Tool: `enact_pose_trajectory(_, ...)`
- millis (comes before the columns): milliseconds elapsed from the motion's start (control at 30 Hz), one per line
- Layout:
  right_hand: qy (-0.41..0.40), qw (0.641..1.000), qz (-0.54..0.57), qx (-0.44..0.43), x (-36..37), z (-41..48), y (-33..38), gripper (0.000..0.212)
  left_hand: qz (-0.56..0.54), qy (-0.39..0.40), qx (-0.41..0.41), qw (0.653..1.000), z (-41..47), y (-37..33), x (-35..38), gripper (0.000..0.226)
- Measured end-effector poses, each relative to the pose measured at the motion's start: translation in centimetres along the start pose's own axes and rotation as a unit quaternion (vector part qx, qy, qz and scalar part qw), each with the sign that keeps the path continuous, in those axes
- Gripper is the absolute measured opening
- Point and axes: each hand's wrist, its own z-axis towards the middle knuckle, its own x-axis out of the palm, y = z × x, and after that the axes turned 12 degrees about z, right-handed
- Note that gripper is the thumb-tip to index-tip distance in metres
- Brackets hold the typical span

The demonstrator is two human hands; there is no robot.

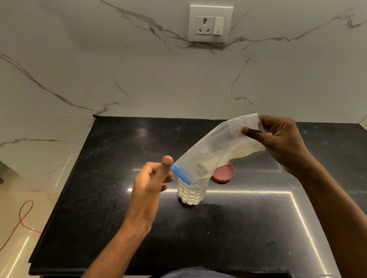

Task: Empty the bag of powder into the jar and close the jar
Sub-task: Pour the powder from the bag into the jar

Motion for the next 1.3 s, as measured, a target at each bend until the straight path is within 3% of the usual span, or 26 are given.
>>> enact_pose_trajectory(67,0.006,1.000,-0.007,-0.006,0.2,-0.2,0.2,0.015,0.010,0.045,0.019,0.999,-0.3,0.1,0.6,0.057)
enact_pose_trajectory(133,0.008,1.000,-0.009,-0.011,0.4,-0.3,0.6,0.011,-0.010,0.039,0.031,0.999,-0.1,-0.1,1.2,0.033)
enact_pose_trajectory(333,0.004,0.998,-0.044,-0.043,0.9,-0.3,1.5,0.005,-0.064,0.015,0.025,0.998,0.4,-0.2,1.6,0.018)
enact_pose_trajectory(467,-0.018,0.995,-0.071,-0.070,1.7,-0.6,1.6,0.019,-0.087,0.029,0.015,0.996,0.8,-0.3,1.9,0.017)
enact_pose_trajectory(567,-0.010,0.992,-0.092,-0.088,1.8,-0.7,1.8,0.011,-0.096,0.030,0.015,0.995,1.1,-0.3,1.9,0.016)
enact_pose_trajectory(733,0.007,0.986,-0.130,-0.107,1.8,-0.6,2.1,0.020,-0.097,0.027,0.024,0.995,1.5,-0.1,1.8,0.014)
enact_pose_trajectory(1300,-0.003,0.985,-0.131,-0.115,1.4,-0.6,2.9,0.015,-0.115,0.035,0.046,0.992,2.5,0.0,1.8,0.023)
